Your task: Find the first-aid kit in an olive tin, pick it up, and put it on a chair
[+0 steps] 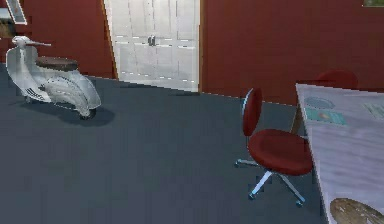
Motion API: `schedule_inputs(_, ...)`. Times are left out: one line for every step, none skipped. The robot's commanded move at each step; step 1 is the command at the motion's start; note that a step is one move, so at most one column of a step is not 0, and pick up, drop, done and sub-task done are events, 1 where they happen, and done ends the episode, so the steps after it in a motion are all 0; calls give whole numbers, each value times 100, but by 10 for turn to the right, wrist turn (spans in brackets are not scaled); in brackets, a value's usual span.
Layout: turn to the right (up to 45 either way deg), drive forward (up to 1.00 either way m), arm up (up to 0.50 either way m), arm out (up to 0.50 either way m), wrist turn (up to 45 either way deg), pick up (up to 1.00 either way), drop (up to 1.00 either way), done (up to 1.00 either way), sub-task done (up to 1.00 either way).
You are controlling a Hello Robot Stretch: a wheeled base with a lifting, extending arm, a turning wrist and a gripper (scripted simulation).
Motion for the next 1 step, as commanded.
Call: schedule_inputs(0,0,0,0,0,0,0,100,0)
